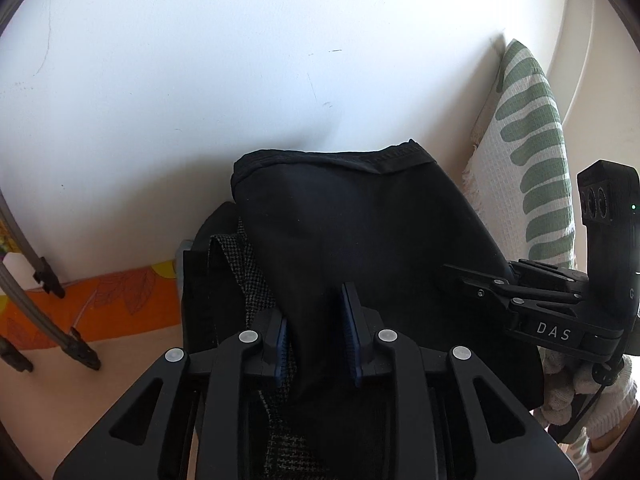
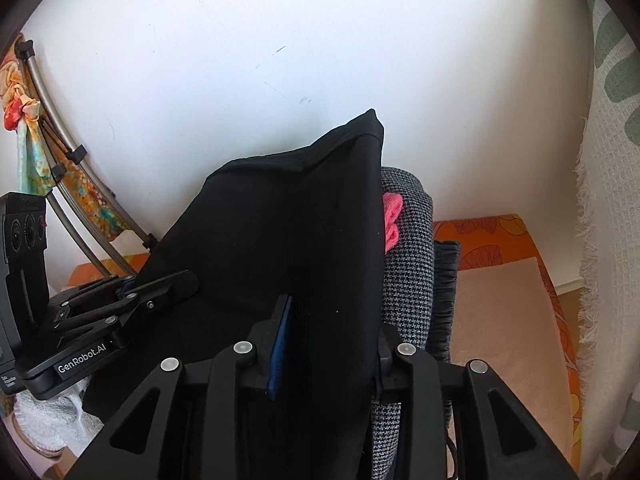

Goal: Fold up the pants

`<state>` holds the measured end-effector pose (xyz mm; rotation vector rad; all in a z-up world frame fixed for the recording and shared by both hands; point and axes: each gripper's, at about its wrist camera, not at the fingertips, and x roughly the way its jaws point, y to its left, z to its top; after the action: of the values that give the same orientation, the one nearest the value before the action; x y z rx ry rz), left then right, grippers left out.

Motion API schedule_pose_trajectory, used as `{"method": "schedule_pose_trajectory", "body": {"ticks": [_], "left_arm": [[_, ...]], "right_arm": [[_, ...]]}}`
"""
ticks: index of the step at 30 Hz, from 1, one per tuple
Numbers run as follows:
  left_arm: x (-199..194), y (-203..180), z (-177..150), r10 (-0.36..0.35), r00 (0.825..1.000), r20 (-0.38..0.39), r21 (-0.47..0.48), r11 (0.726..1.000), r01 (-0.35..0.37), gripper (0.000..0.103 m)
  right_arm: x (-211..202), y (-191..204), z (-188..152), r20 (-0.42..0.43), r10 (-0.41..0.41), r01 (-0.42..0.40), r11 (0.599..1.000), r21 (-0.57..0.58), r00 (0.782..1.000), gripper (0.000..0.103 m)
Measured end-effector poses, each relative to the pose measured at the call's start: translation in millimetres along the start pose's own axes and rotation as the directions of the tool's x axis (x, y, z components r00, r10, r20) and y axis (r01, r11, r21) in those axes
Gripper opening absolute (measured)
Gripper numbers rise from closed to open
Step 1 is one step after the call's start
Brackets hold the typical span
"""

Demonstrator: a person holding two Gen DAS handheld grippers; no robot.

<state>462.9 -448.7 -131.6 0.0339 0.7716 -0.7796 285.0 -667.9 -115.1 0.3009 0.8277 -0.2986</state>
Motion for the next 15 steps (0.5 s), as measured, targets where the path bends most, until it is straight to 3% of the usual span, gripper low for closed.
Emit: {"method": "schedule_pose_trajectory", "body": {"ticks": [4,7,12,15], "left_arm": [[-8,-4,4,0.047,0.999,0.025,0.041,0.998,-0.048,0.031],[-22,-5,-1,0.069,0.997,0.042,0.087,0.994,-0.072,0.031],[-41,-9,-31,0.092,0.995,0.038,0.181,0.979,-0.098,0.031],[-49,-16,-54,0.146,0.989,0.036,0.260,0.954,-0.151,0.032]], "right_arm": [[-4,-3,-1,0.008,-0.030,0.030,1.000,0.003,1.000,0.045],[-6,-7,1,0.017,-0.087,0.087,0.996,0.000,0.996,0.055],[-16,-5,0,0.011,-0.160,0.160,0.987,-0.008,0.987,0.061],[-17,-2,-6,-0.006,-0.193,0.193,0.981,-0.018,0.981,0.065]]}}
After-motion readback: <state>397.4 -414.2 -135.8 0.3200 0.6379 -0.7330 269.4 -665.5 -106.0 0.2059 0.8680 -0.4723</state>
